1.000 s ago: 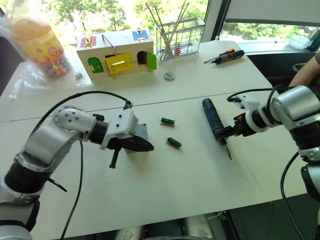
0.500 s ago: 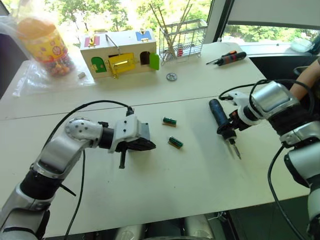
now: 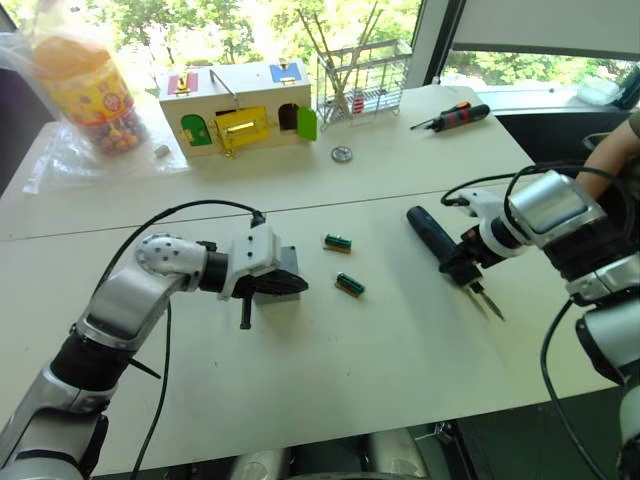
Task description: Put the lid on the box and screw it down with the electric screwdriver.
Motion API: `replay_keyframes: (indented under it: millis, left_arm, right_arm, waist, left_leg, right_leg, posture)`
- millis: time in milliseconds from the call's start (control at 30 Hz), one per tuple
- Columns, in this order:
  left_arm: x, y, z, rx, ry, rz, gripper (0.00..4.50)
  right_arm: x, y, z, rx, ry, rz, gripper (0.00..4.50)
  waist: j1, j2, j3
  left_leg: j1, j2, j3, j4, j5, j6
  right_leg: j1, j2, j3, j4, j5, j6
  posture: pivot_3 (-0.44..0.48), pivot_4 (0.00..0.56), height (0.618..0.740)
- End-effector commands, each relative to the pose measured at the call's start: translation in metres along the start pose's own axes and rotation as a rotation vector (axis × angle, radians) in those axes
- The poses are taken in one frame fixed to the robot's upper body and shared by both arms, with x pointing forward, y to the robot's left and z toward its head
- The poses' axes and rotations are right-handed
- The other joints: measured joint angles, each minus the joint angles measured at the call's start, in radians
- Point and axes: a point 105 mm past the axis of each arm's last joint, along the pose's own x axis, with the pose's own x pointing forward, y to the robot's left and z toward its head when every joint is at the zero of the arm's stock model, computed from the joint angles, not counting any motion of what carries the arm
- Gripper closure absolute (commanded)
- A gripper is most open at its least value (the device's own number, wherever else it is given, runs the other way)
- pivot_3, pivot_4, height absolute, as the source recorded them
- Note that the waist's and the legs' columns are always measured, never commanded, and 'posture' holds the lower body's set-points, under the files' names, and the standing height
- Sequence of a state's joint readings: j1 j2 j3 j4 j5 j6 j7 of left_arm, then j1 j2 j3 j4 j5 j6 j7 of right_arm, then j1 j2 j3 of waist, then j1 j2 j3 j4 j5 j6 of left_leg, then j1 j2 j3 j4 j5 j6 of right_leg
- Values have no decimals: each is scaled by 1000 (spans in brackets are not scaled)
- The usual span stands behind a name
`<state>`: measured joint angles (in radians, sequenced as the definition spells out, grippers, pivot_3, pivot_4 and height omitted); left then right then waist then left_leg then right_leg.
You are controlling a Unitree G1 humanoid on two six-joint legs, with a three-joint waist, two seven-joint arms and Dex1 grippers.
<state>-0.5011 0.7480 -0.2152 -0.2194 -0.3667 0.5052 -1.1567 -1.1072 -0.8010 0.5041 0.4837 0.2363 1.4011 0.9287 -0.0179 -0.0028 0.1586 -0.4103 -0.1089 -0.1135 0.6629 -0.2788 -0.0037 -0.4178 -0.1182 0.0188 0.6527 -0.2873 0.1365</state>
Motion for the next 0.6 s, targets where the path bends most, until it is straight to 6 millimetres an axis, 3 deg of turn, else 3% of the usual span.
replay_keyframes:
  millis: [33, 100, 200, 300, 400, 467, 533, 600]
  left_arm:
    - [-28, 28, 15, -26, -71, 123, 4500]
    - [-36, 38, 18, -53, -98, 184, 4500]
    - [-49, 43, 18, -118, -133, 223, 4500]
    - [-58, 40, 12, -158, -110, 250, 4500]
    - [-68, 38, 9, -219, -120, 294, 4500]
    - [-68, 30, 7, -244, -106, 304, 4500]
    - [-67, 28, 5, -257, -106, 334, 4500]
    - [-66, 30, 0, -239, -91, 383, 4500]
  right_arm:
    - [-82, 34, 84, -81, -516, 115, 2641]
    - [-117, 59, 110, -149, -837, 184, 2641]
    - [-148, 86, 118, -158, -1179, 202, 2641]
    - [-143, 120, 114, -174, -1304, 203, 2641]
    - [-142, 160, 110, -129, -1419, 360, 2641]
    - [-132, 189, 98, -208, -1479, 469, 2641]
    - [-120, 204, 92, -219, -1511, 535, 2641]
    - [-109, 207, 93, -169, -1538, 551, 2641]
  waist:
    - [-3, 2, 1]
    - [-6, 2, 2]
    - [-16, 1, 1]
    - [-22, 0, 0]
    - [-27, 0, 0]
    - [-27, 0, 0]
    - [-27, 0, 0]
    - [-28, 0, 0]
  left_leg:
    - [-5, 0, 2, 0, 0, 0]
    - [-12, 1, 2, 0, 1, -1]
    - [-15, 2, -1, 2, 3, -5]
    - [-15, 1, -4, 1, 3, -5]
    - [-15, -1, -2, 3, 4, -5]
    - [-14, -1, -2, 4, 4, -5]
    - [-14, -1, -4, 3, 4, -5]
    - [-14, -1, -4, 2, 4, -5]
  right_leg:
    - [-8, 0, 1, 3, 0, 0]
    - [-18, 0, 0, 10, 0, 0]
    - [-24, -1, -2, 14, 0, 0]
    - [-22, -1, -3, 14, 0, 0]
    - [-18, -1, -2, 14, 0, 0]
    - [-18, -1, -1, 14, 0, 0]
    - [-18, 0, -1, 15, 0, 0]
    - [-19, 0, -2, 15, 0, 0]
  posture:
    - [0, 150, 740]
    - [0, 150, 740]
    - [0, 150, 740]
    - [0, 150, 740]
    - [0, 150, 740]
    - [0, 150, 740]
    - [0, 150, 740]
    - [0, 150, 740]
